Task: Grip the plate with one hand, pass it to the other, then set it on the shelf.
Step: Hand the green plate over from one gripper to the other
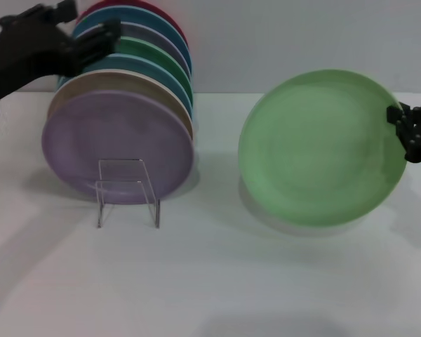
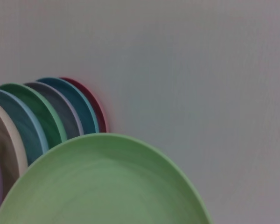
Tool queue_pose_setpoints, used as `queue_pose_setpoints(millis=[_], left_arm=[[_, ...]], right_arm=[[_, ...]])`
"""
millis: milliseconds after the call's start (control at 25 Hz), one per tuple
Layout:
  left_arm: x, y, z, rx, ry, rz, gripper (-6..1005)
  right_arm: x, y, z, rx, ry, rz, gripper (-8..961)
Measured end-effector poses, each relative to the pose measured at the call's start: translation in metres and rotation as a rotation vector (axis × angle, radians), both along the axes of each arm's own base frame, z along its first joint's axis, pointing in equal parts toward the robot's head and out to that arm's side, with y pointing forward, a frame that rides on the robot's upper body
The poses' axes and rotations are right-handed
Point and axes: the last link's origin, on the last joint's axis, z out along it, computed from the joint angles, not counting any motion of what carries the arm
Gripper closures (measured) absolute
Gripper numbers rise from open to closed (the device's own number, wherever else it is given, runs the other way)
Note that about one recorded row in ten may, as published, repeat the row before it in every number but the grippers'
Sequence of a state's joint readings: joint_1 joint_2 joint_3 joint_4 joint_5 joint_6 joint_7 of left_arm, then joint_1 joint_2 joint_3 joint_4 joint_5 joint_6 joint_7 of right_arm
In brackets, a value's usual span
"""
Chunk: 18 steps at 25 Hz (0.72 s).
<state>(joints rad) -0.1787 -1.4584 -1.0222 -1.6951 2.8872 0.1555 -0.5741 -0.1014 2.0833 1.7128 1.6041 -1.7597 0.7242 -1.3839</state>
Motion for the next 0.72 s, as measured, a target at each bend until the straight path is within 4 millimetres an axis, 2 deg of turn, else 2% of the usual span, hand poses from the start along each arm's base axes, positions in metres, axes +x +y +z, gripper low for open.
queue_pose_setpoints(millis=[200, 360, 720], left_arm=[[0.03, -0.015, -0.012, -0.012, 0.131, 0.017, 277], [0.05, -0.017, -0.026, -0.001, 0.211, 0.036, 277], [0.067, -0.012, -0.035, -0.063, 0.27, -0.002, 279]], right_arm=[[0.005, -0.001, 0.005, 0.006, 0.018, 0.047, 932], [0.008, -0.001, 0.001, -0.015, 0.037, 0.082, 932], [0.011, -0.001, -0.007, -0.045, -0.009, 0.135, 932]])
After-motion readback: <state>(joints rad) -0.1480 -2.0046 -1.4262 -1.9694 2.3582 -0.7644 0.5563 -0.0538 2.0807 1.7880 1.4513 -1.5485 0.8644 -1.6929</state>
